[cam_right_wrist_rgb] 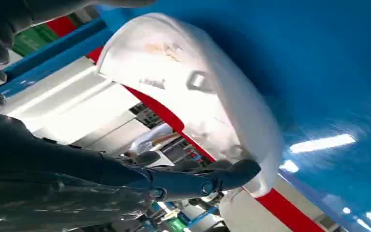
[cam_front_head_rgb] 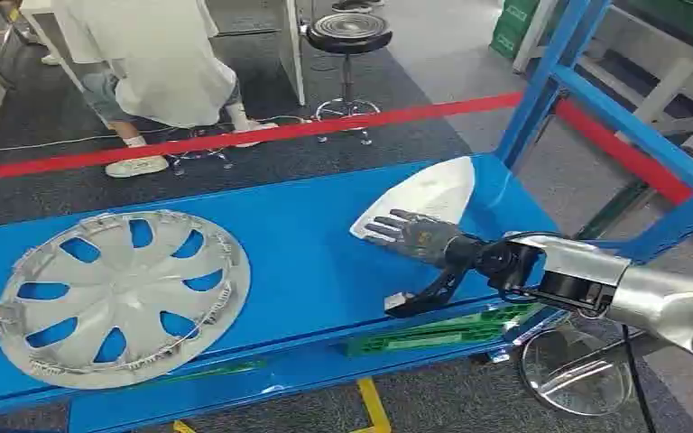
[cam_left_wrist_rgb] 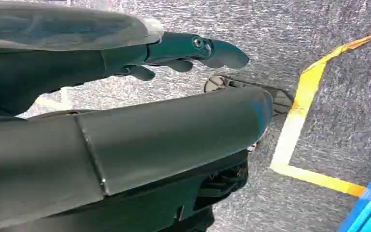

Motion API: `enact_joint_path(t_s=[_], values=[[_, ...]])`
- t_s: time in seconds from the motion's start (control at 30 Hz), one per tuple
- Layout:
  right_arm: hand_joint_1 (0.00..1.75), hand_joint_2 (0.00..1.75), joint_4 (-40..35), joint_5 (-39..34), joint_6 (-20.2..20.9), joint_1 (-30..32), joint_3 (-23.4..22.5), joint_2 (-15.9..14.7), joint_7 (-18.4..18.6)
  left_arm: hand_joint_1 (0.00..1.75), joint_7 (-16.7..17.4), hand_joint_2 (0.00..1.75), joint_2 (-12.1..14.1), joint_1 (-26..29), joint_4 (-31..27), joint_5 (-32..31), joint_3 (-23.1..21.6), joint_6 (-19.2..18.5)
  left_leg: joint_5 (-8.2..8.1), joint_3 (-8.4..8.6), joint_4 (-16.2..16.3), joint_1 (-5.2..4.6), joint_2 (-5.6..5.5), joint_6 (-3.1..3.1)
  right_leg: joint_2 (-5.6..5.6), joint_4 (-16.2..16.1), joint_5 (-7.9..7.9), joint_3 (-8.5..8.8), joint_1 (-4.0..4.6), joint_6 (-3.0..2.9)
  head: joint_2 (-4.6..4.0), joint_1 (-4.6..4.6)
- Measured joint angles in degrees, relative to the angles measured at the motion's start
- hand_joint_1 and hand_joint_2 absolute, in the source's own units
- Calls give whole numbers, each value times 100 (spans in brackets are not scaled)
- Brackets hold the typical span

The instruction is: Take the parts from the cabinet and place them on the table.

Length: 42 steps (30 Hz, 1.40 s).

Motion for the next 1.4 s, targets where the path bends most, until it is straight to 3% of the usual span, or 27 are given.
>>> enact_joint_path(t_s=[1.0, 1.4], values=[[0, 175, -39, -4, 271, -71, 31, 0, 223, 0, 2, 0, 0, 2, 0, 24, 0, 0, 0, 0, 0, 0, 0, 0, -1, 0, 0, 1, 0, 0, 0, 0], [0, 175, -138, -107, 520, -99, 28, 11, 734, 0, 7, 0, 0, 5, 0, 37, -4, -4, 0, 0, 0, 0, -1, 0, 0, 0, 0, 2, 0, 0, 0, 2]])
